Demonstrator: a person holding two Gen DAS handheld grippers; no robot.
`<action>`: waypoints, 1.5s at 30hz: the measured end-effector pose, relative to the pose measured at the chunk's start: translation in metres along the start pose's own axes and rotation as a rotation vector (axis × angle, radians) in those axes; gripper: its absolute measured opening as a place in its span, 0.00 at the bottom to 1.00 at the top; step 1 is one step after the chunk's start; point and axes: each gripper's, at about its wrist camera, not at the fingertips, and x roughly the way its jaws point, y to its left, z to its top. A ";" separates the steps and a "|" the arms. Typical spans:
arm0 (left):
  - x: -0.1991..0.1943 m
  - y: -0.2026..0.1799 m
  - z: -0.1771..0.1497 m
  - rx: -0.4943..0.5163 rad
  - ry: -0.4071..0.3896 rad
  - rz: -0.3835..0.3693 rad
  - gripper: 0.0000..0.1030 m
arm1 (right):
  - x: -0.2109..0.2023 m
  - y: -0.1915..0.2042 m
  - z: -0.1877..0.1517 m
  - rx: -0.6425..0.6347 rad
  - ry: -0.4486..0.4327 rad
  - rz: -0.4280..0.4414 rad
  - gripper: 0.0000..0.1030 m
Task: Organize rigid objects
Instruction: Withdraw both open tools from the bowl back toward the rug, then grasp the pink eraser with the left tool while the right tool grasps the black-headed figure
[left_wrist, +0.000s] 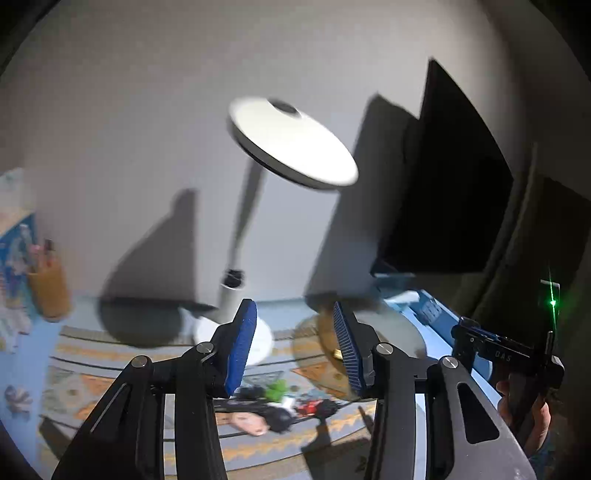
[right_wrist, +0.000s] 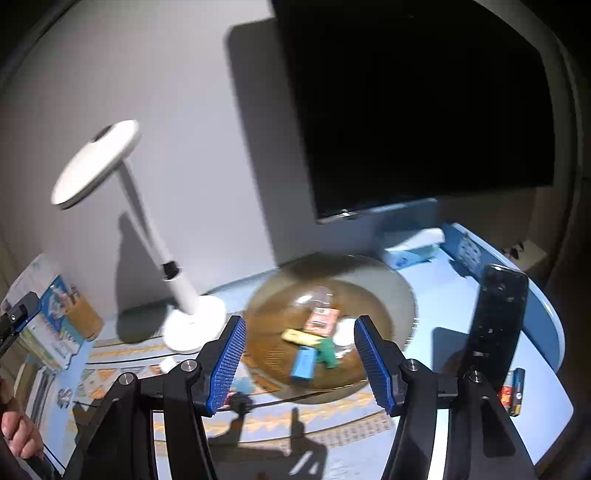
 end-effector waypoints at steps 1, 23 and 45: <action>-0.012 0.008 -0.001 -0.005 -0.014 0.013 0.40 | -0.003 0.009 -0.001 -0.010 -0.002 0.013 0.58; 0.093 0.088 -0.163 -0.103 0.413 0.085 0.42 | 0.119 0.081 -0.158 -0.167 0.244 0.186 0.60; 0.179 0.029 -0.178 0.105 0.526 0.176 0.47 | 0.133 0.064 -0.158 -0.077 0.295 0.244 0.60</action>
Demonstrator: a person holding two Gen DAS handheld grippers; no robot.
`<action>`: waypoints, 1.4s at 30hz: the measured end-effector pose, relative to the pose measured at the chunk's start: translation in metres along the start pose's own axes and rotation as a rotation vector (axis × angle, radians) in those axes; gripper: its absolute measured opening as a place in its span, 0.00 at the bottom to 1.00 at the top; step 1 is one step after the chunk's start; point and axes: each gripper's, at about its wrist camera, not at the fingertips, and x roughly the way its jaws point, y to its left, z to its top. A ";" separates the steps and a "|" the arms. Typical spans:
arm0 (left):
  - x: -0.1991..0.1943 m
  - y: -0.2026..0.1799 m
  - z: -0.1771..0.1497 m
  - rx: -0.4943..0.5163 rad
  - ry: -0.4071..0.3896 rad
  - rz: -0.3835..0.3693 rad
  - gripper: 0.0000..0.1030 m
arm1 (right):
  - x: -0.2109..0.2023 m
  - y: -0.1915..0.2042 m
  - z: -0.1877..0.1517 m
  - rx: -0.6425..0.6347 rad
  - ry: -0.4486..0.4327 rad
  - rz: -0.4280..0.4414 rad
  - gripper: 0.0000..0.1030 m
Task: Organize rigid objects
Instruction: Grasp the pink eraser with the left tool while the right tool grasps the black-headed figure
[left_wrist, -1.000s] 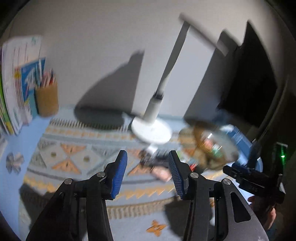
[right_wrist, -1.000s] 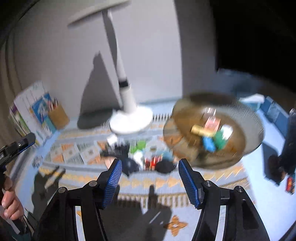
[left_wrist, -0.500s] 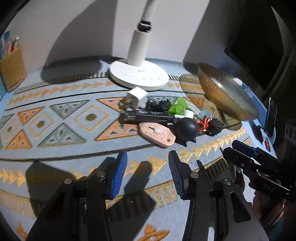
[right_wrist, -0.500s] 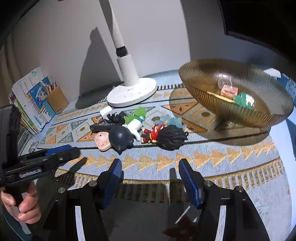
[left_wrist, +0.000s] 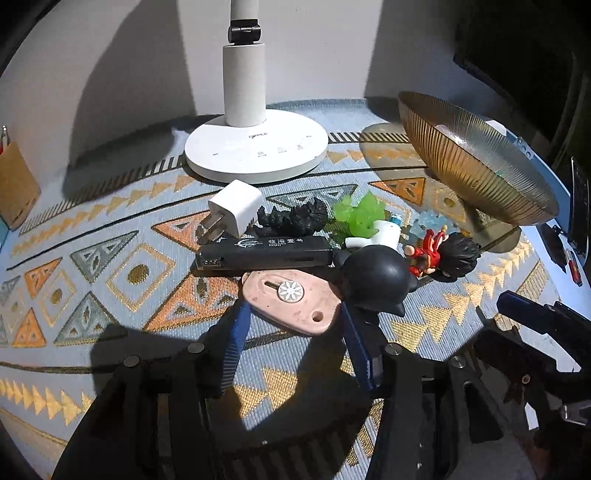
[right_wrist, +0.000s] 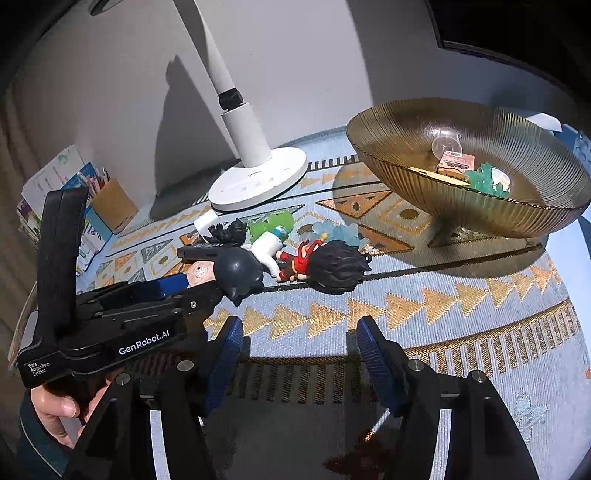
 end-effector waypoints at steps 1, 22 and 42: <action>0.000 -0.001 0.000 0.003 -0.002 0.001 0.48 | 0.000 0.001 0.000 -0.005 0.002 -0.003 0.60; -0.031 0.064 -0.023 -0.174 -0.064 -0.039 0.48 | 0.027 0.034 0.027 -0.059 0.105 0.008 0.60; -0.002 0.037 0.006 -0.045 0.007 0.020 0.47 | 0.033 0.049 0.019 -0.186 0.101 0.041 0.43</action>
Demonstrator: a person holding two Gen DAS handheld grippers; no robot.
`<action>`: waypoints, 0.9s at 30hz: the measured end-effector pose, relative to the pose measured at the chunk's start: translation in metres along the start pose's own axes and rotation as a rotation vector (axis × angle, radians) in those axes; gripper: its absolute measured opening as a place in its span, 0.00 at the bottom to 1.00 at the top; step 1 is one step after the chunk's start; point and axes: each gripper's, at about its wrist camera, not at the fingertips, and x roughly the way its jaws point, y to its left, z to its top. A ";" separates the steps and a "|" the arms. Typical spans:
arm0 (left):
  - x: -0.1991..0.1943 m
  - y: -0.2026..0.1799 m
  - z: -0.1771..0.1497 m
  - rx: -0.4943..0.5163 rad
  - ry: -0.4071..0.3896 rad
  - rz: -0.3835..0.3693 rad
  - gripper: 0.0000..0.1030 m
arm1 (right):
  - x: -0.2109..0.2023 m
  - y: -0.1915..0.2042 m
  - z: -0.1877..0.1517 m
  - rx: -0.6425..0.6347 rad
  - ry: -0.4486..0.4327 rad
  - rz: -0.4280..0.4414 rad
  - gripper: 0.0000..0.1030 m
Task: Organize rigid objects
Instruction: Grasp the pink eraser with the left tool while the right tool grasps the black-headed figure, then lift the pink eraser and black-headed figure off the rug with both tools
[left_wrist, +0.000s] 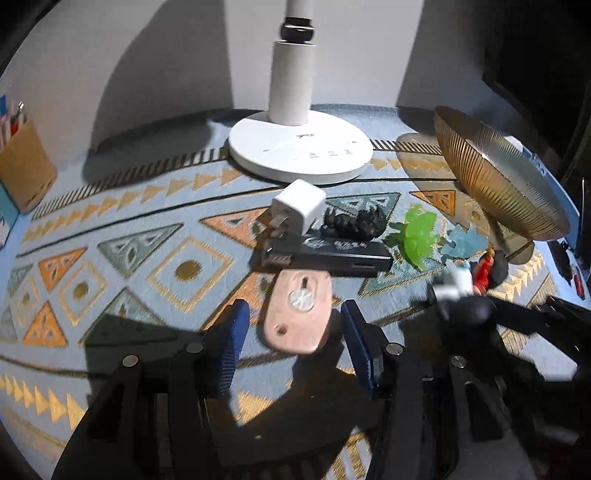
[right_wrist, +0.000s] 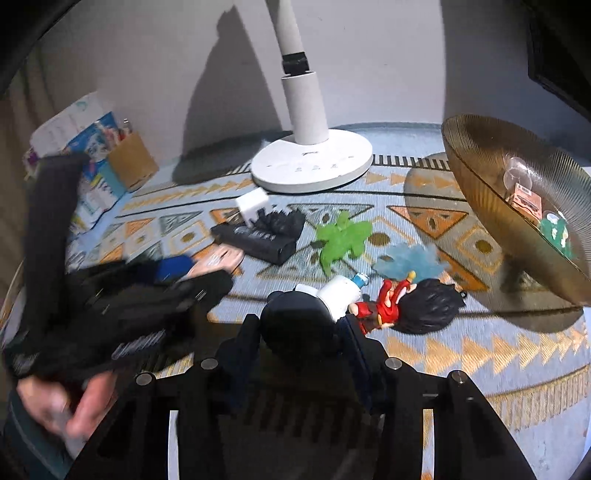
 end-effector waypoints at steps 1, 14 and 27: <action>0.000 -0.003 0.000 0.009 -0.007 -0.003 0.38 | -0.002 0.001 -0.002 -0.011 0.001 0.004 0.43; -0.047 -0.006 -0.044 0.006 -0.067 -0.105 0.31 | -0.047 -0.006 -0.063 -0.227 0.065 -0.036 0.43; -0.047 -0.001 -0.053 -0.017 -0.099 -0.168 0.31 | -0.083 -0.048 -0.076 0.065 0.016 0.043 0.63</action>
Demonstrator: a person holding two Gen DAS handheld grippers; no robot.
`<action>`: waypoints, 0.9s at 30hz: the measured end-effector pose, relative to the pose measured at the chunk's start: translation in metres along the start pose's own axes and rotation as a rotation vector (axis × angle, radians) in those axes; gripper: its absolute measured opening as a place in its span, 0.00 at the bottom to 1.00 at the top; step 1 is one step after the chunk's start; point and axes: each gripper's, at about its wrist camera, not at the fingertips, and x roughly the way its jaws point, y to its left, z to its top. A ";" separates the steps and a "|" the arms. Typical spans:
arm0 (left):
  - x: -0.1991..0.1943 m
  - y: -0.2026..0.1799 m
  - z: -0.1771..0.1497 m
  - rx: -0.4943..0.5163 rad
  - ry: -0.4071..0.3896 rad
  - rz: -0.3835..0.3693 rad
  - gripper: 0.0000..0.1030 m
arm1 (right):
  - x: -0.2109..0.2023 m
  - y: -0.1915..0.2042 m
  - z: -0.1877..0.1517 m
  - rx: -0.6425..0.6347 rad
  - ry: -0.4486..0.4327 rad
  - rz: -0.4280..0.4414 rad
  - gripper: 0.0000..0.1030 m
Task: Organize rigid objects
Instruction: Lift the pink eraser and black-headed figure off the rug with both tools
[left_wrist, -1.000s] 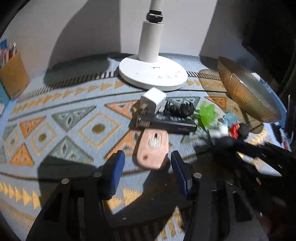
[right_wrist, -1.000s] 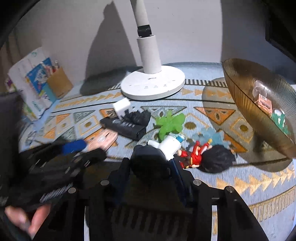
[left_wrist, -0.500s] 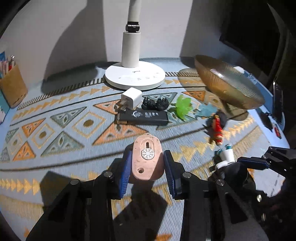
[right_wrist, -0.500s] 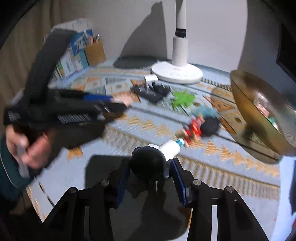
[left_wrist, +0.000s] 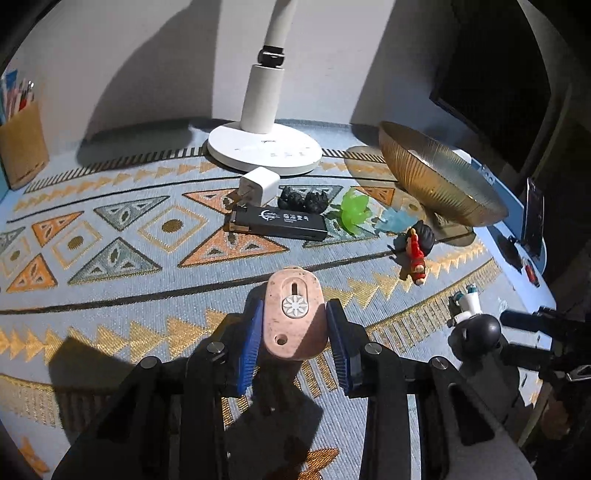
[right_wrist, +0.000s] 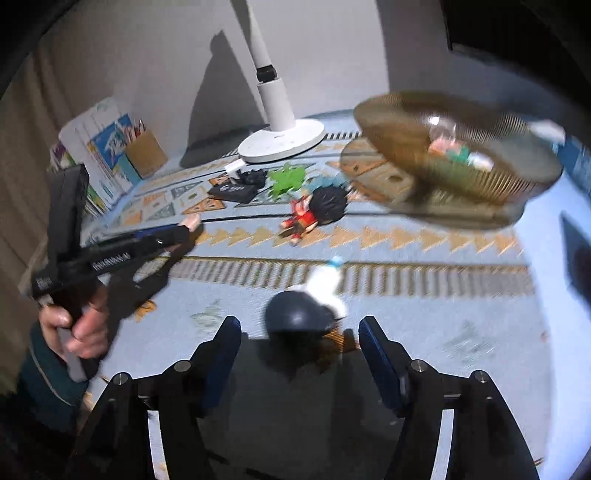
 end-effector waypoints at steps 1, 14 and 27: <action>0.000 -0.002 0.000 0.007 0.001 0.005 0.31 | 0.005 0.003 -0.001 0.018 0.015 0.008 0.63; 0.001 0.005 0.000 -0.004 0.007 -0.005 0.31 | 0.036 0.016 0.009 0.173 -0.012 -0.136 0.64; 0.003 0.005 -0.002 -0.009 0.009 -0.003 0.31 | 0.030 0.013 0.002 0.159 -0.024 -0.231 0.51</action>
